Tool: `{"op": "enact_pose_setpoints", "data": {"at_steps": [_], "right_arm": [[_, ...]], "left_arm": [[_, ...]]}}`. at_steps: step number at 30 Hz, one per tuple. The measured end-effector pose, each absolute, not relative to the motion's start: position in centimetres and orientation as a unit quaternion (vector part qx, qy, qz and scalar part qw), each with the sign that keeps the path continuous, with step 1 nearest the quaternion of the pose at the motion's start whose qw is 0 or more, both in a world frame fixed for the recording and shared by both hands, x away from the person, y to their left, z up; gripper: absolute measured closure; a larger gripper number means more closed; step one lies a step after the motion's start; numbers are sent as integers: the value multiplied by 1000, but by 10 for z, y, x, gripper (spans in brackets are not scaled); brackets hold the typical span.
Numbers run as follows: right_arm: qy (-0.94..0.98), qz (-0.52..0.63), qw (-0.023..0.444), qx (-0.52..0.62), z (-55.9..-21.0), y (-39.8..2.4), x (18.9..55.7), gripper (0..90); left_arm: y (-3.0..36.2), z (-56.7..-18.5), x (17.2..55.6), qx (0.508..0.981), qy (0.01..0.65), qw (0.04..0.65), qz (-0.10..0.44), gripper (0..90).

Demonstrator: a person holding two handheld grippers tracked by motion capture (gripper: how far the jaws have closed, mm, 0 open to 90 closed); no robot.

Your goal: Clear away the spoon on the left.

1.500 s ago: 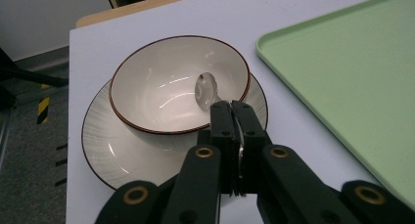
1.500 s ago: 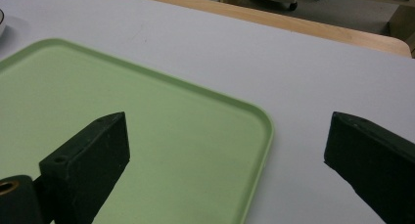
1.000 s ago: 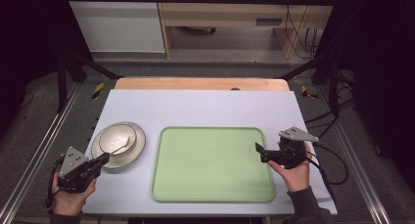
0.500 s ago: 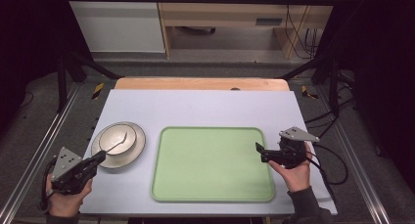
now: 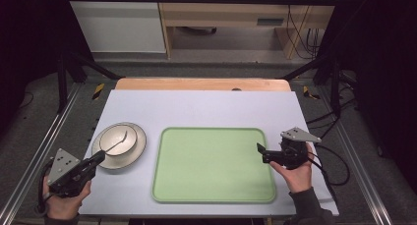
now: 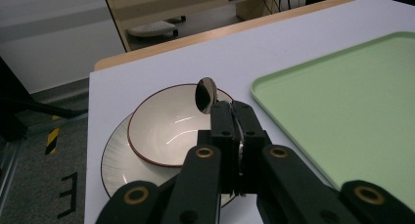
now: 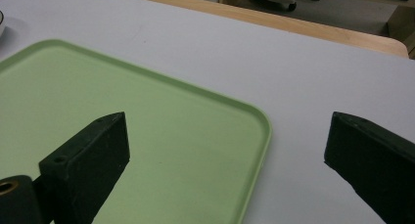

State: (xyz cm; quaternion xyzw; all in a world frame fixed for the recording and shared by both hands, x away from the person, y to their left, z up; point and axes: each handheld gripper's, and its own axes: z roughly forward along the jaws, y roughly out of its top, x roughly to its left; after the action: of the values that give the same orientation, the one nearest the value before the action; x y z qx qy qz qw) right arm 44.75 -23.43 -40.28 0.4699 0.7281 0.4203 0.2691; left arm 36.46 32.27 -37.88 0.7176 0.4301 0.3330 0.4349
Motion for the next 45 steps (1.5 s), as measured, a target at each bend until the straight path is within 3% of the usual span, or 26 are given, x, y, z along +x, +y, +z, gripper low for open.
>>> {"op": "enact_pose_setpoints", "data": {"at_steps": [45], "right_arm": [[728,422,267,468,-401,-235,447,32]], "left_arm": [[270,-367,360,744,358,456,331,890]]}}
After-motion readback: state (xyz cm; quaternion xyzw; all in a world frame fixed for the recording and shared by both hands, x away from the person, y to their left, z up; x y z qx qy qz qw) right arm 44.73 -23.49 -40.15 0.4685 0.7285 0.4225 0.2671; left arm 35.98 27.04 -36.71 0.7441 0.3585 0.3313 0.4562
